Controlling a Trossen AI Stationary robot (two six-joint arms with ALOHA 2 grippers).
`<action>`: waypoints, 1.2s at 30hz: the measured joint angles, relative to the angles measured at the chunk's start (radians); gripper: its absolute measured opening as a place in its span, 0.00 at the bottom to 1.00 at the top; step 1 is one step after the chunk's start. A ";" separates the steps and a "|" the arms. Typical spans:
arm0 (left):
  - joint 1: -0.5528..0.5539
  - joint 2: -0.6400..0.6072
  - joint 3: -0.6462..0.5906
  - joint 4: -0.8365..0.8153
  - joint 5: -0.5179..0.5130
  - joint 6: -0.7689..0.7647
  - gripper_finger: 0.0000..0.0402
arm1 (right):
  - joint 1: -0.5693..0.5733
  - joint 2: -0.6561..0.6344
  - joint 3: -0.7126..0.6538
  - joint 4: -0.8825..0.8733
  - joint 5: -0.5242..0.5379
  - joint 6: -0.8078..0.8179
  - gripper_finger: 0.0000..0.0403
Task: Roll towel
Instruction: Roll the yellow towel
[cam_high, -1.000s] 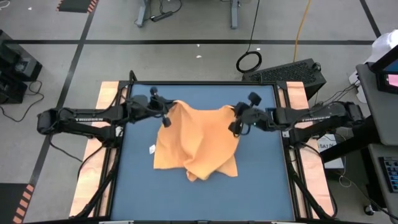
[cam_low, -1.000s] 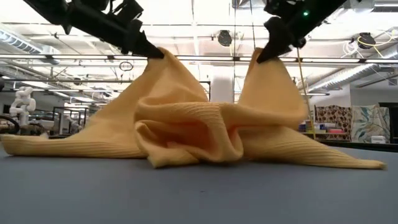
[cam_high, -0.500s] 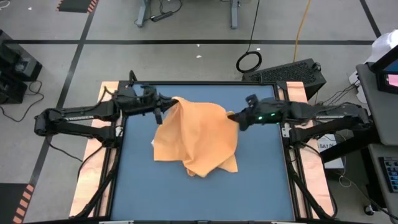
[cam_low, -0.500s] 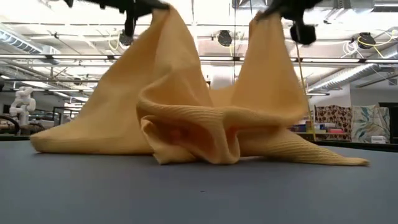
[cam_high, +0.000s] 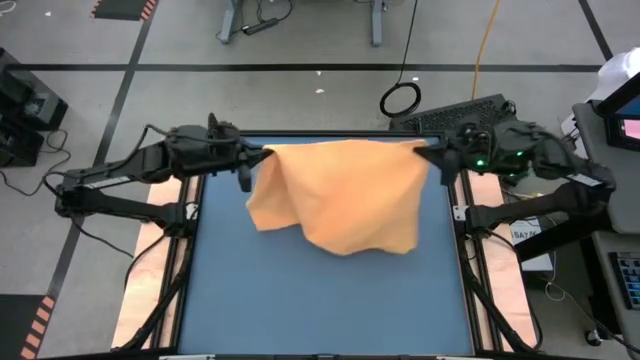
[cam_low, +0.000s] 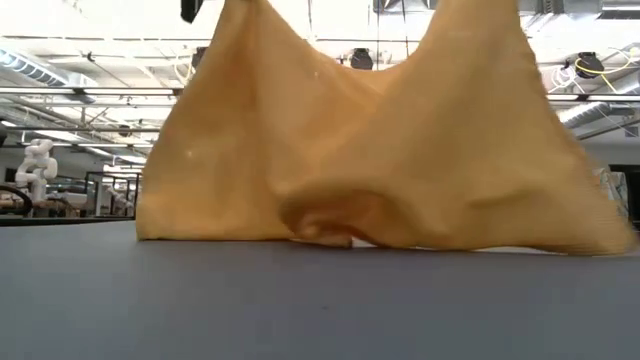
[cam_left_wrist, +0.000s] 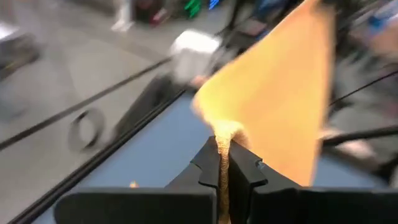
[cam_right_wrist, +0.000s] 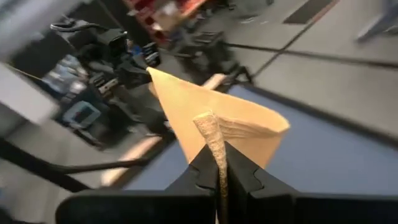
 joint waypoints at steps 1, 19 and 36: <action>0.002 0.012 0.000 -0.036 -0.027 -0.017 0.03 | -0.006 -0.006 0.009 -0.033 0.011 -0.020 0.00; -0.048 0.239 0.016 0.152 -0.005 -0.432 0.04 | -0.048 -0.054 0.012 -0.260 0.033 -0.266 0.00; -0.128 0.394 0.094 0.295 -0.042 -0.477 0.25 | -0.048 -0.162 0.012 -0.293 -0.120 -0.174 0.00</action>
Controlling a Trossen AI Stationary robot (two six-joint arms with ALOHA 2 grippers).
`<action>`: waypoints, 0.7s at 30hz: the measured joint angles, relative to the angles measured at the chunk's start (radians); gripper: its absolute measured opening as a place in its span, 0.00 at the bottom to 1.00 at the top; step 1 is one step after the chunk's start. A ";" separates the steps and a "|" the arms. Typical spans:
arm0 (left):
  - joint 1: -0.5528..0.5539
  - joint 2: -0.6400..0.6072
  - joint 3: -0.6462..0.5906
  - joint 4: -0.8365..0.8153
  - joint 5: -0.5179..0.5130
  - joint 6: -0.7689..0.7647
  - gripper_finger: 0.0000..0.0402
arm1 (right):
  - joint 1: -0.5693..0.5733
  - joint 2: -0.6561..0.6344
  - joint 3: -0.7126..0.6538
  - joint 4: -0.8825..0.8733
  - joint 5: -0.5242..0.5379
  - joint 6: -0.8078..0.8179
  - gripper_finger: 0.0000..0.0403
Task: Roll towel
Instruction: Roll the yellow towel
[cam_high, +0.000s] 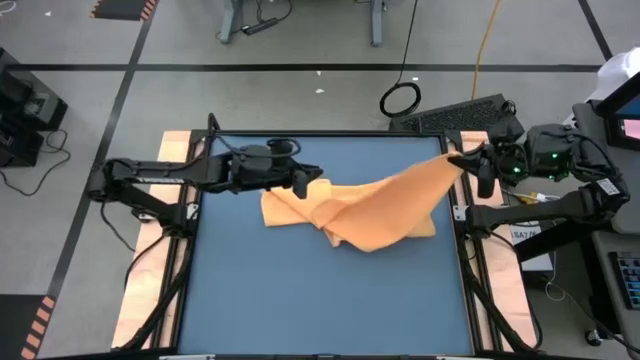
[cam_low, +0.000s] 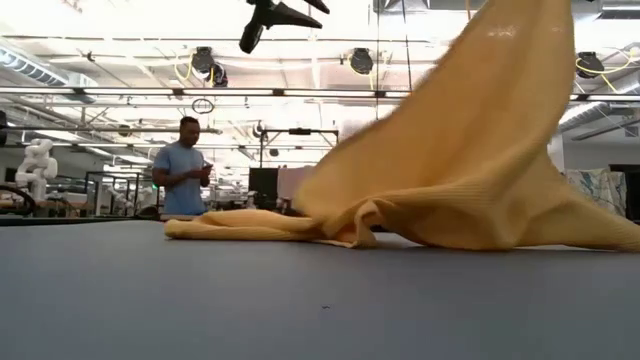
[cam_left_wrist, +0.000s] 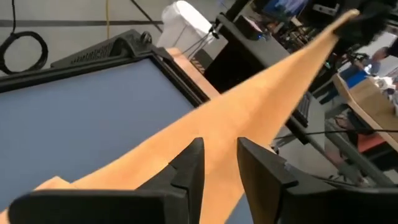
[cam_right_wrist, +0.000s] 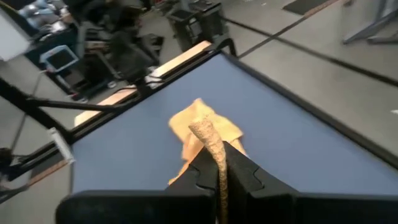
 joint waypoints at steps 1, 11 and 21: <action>0.005 0.007 0.004 -0.015 0.000 -0.001 0.25 | 0.000 0.003 0.000 0.000 -0.007 0.007 0.00; 0.055 0.022 0.024 -0.007 0.037 0.039 0.25 | 0.000 0.071 0.000 0.041 -0.015 0.029 0.00; 0.139 0.031 0.075 -0.389 0.019 0.076 0.25 | 0.001 0.140 0.000 0.081 -0.032 0.021 0.00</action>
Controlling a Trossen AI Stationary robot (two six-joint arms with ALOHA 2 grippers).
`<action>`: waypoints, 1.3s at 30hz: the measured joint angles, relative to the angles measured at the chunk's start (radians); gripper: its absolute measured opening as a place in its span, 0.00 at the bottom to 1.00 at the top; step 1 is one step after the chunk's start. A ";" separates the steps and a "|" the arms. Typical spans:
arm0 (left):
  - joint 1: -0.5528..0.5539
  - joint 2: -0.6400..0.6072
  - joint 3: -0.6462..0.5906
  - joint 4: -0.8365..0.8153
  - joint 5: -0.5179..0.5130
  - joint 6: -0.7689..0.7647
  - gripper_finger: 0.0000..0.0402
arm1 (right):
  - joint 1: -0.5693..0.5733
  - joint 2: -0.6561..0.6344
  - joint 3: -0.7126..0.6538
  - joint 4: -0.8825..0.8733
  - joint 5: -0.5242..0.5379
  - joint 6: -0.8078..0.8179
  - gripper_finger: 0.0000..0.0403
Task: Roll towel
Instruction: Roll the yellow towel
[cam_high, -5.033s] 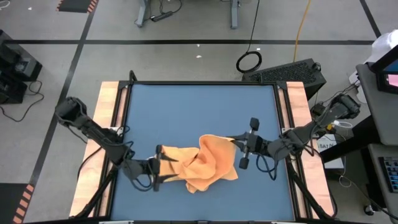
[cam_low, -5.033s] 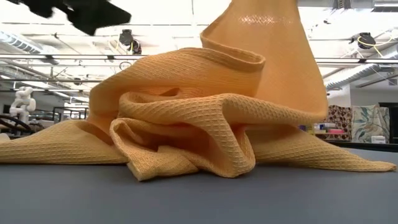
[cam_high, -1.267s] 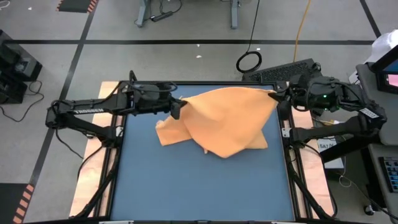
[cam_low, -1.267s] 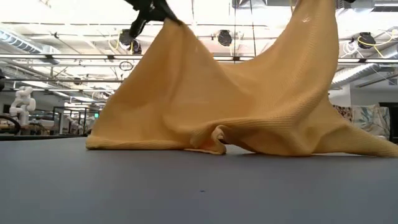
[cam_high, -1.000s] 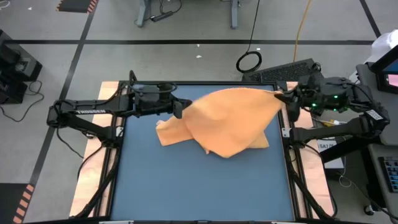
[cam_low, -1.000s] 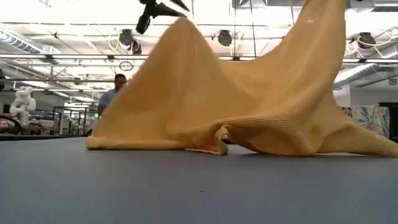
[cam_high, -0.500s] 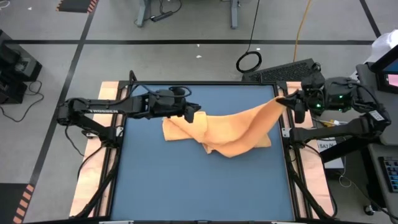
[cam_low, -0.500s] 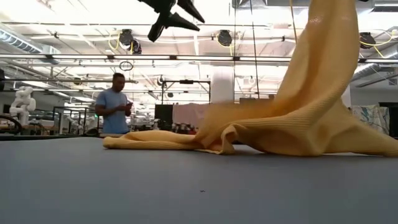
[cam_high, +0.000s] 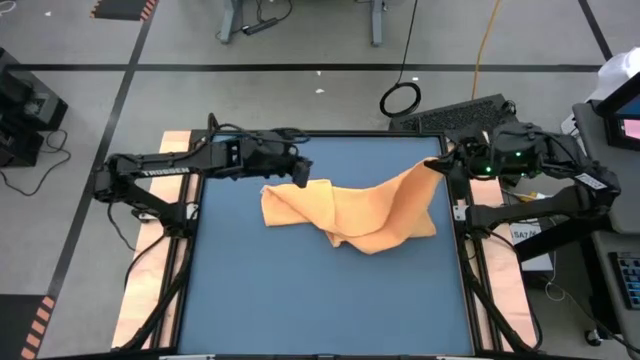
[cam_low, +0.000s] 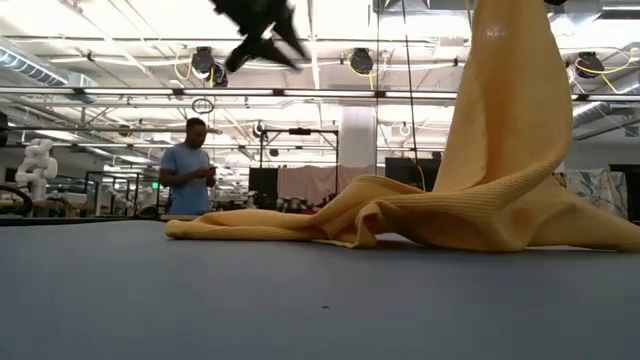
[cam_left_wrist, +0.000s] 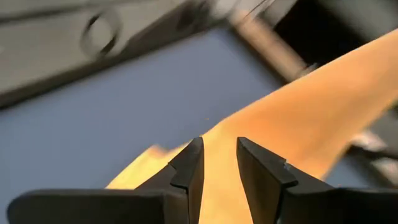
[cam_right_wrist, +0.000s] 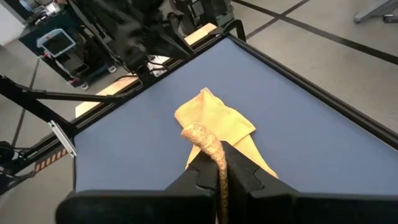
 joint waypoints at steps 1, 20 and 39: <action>0.018 0.001 0.000 -0.073 0.011 -0.009 0.25 | 0.000 0.004 0.000 0.005 0.000 0.002 0.00; 0.217 0.298 -0.024 -0.104 0.305 0.231 0.67 | -0.004 0.087 0.000 0.086 0.002 0.125 0.00; 0.252 0.508 -0.025 0.003 0.373 0.045 0.67 | -0.098 0.130 0.000 -0.025 -0.055 0.102 0.00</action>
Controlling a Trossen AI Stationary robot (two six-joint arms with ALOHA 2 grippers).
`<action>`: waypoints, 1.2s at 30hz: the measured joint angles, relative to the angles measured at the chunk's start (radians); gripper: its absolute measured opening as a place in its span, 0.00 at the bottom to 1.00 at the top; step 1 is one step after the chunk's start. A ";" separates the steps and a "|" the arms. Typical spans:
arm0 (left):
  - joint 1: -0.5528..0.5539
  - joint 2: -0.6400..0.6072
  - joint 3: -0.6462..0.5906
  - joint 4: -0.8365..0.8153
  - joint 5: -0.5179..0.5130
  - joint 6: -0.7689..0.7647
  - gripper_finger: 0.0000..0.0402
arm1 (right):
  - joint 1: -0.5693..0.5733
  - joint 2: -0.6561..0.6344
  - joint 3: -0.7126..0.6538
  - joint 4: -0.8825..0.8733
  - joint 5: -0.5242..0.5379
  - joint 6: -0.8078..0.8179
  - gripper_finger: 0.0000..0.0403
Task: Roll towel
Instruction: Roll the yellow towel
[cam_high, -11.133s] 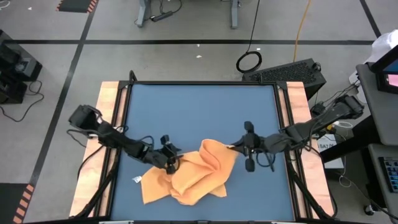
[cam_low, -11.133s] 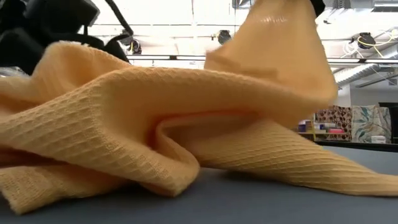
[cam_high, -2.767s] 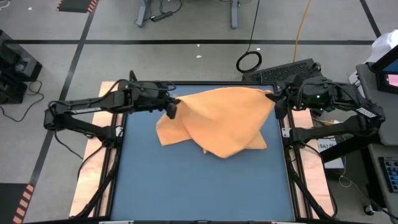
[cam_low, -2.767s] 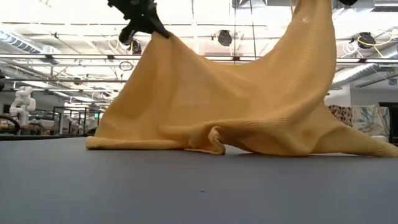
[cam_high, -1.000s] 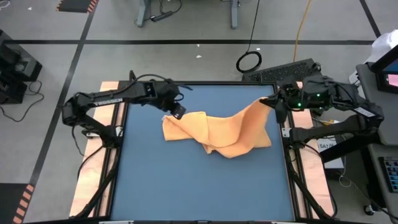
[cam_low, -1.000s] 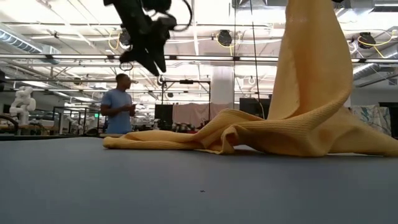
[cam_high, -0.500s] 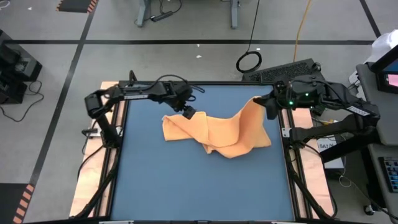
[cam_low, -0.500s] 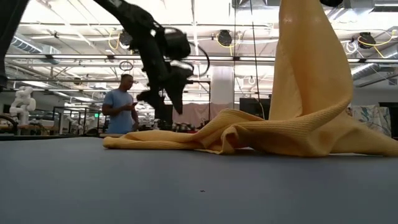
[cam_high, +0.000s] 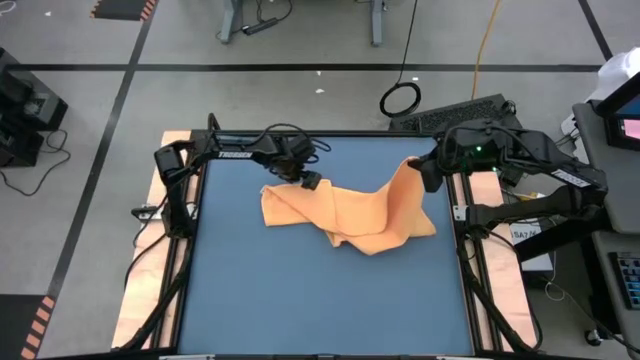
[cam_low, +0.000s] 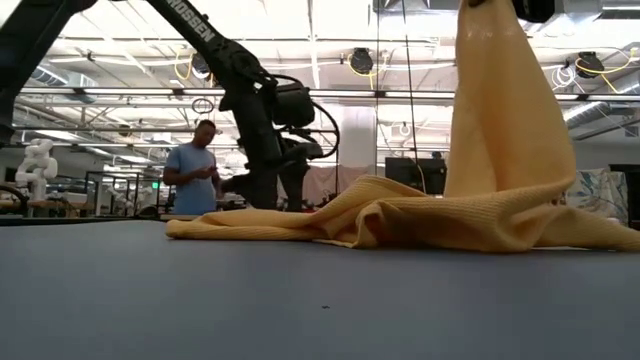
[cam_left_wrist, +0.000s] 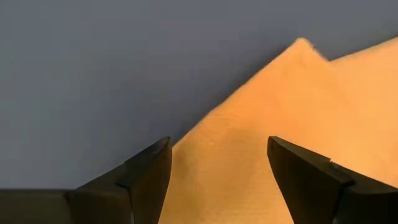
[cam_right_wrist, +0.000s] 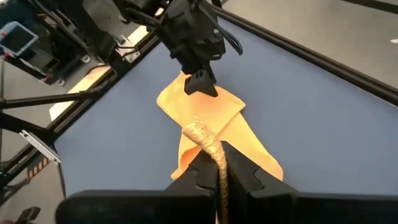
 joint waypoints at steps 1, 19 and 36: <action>0.000 -0.001 0.000 0.012 0.002 0.001 0.67 | -0.001 0.000 0.000 -0.006 0.000 -0.001 0.00; -0.038 0.037 0.000 0.106 -0.022 0.185 0.15 | -0.001 0.000 0.000 -0.004 0.002 -0.060 0.00; -0.059 -0.183 0.059 -0.123 -0.054 0.283 0.01 | -0.027 -0.003 0.056 0.029 0.004 -0.077 0.00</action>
